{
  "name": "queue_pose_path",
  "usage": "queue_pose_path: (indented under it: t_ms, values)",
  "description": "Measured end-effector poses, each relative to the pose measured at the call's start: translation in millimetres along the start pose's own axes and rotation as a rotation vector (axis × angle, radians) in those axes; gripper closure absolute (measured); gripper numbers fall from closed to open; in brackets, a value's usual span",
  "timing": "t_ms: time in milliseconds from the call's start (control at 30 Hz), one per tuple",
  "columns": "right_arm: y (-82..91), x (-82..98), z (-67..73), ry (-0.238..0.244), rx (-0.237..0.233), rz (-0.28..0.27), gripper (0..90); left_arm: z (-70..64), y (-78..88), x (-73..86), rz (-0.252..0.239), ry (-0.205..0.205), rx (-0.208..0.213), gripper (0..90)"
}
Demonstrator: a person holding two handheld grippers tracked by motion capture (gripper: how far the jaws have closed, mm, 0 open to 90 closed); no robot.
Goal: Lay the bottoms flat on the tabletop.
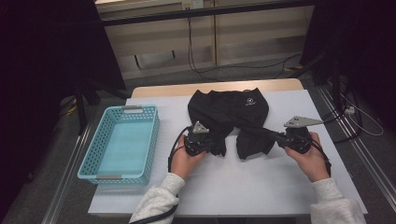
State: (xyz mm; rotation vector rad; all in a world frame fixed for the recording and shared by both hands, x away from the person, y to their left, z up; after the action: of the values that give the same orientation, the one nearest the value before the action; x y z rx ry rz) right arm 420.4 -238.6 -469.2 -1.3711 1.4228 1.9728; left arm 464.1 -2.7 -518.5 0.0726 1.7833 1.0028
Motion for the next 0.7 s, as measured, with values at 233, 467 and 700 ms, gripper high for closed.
queue_pose_path:
  t_ms: [233, 467, 700]
  values:
    - [1.0, -14.3, 21.4, 0.047, -0.048, -0.047, 87.8, 12.5, 36.1, -16.6, -0.099, 0.110, -0.010, 86.4]
    - [-33.1, 3.0, 83.6, 0.194, -0.166, 0.064, 83.0, 13.6, 39.4, -12.4, -0.089, 0.143, 0.000, 86.6]
    - [-28.9, 5.7, 67.6, 0.118, -0.136, 0.070, 50.1, 14.9, 39.7, -11.0, -0.079, 0.141, -0.004, 86.5]
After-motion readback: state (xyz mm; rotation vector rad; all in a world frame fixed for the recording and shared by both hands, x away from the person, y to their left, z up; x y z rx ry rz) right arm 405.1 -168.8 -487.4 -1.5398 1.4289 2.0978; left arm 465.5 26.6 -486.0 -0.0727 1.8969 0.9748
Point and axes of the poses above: each handheld gripper's, and its own axes: y roughly backward along the jaws, x roughly out of its underside, z roughly to its left, the point moved 9 cm from there along -y, roughly forward along the jaws, and after that the axes turned 2 degrees about -z, right-handed, at the moved point
